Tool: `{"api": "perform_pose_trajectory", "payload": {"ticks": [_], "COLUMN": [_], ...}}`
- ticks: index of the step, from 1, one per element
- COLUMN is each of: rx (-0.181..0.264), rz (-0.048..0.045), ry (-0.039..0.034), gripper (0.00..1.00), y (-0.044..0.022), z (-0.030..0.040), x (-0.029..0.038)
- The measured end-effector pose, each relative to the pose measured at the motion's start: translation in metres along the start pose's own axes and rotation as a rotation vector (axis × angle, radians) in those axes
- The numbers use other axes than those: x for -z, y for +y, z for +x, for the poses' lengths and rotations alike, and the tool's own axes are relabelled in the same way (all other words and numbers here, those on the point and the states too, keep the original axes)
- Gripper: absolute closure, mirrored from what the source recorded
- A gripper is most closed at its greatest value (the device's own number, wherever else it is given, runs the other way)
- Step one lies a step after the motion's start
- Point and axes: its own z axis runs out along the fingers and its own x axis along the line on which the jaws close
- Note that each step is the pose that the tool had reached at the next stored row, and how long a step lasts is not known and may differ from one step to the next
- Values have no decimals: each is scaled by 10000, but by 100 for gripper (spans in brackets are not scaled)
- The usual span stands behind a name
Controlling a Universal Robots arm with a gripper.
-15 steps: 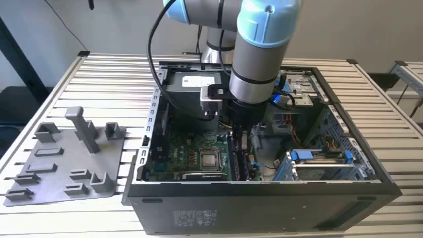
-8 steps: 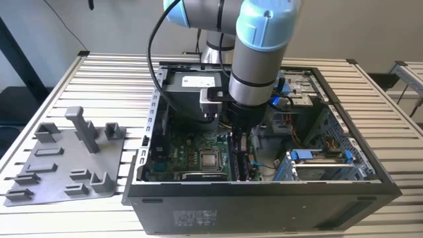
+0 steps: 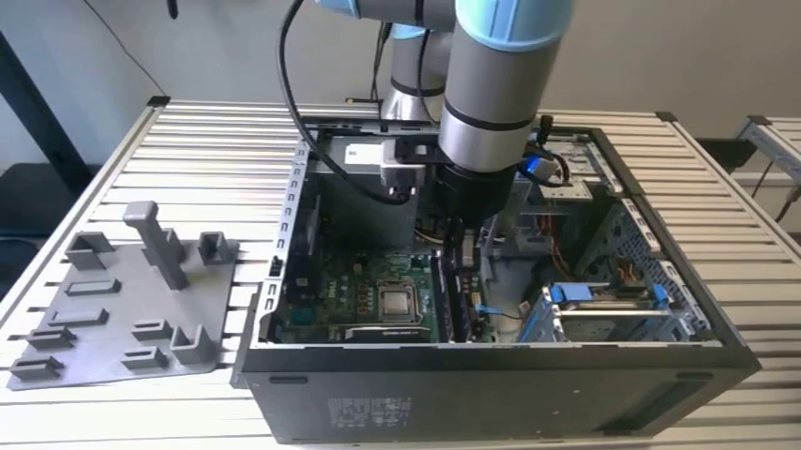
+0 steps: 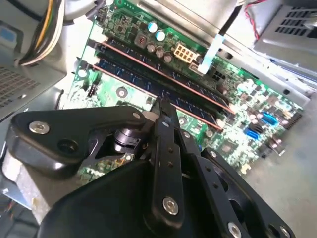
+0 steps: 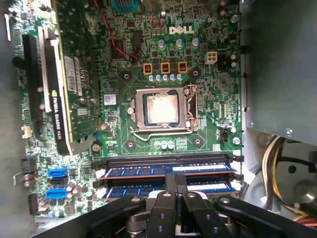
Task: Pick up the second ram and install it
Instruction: 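Press down the second ram until it locks into place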
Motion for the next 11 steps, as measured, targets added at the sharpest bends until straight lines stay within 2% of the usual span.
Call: {"api": "perform_pose_trajectory", "payload": {"ticks": [4, 11], "rx": [0, 0], "rz": [6, 6], "ry": [-5, -4], "gripper": [89, 89], "y": [-2, -2], "z": [-3, -3], "x": [178, 190]}}
